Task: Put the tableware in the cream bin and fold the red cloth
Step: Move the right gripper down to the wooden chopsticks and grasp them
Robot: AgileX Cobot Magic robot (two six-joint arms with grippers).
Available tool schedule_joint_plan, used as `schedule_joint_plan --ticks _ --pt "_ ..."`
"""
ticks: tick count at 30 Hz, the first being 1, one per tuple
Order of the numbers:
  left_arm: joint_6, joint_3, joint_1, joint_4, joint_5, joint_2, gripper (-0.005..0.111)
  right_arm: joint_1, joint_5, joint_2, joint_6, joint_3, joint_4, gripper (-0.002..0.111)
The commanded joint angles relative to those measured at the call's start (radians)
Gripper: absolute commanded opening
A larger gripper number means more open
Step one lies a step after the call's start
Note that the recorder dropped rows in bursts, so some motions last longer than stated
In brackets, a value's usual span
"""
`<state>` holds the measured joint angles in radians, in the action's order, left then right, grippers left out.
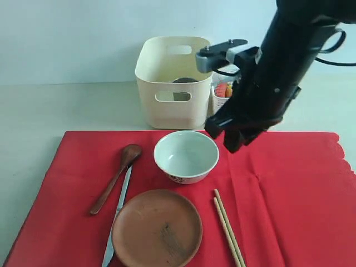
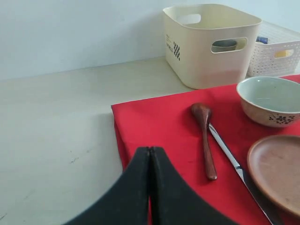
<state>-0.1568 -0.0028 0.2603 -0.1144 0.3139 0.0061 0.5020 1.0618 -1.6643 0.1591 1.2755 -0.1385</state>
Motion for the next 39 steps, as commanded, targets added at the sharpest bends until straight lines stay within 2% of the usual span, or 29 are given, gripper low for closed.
schedule_joint_plan --ticks 1,6,13,20,28,39 --pt "0.000 0.003 -0.003 0.001 -0.007 -0.006 0.000 0.003 -0.098 0.111 -0.015 -0.153 0.010 0.031" --pt "0.000 0.003 -0.003 0.001 -0.007 -0.006 0.000 0.003 -0.179 0.195 -0.015 -0.297 0.010 0.031" --pt "0.000 0.003 -0.003 0.001 -0.007 -0.006 0.000 0.014 -0.160 0.219 -0.058 -0.391 0.003 0.031" --pt "0.000 0.003 -0.003 0.001 -0.007 -0.006 0.000 0.131 -0.200 0.207 -0.060 -0.412 0.010 0.031" --pt "0.000 0.003 -0.003 0.001 -0.007 -0.006 0.000 0.214 -0.235 0.079 -0.110 -0.412 0.017 0.031" --pt "0.000 0.003 -0.003 0.001 -0.007 -0.006 0.000 0.249 -0.312 -0.103 -0.159 -0.412 0.032 0.031"
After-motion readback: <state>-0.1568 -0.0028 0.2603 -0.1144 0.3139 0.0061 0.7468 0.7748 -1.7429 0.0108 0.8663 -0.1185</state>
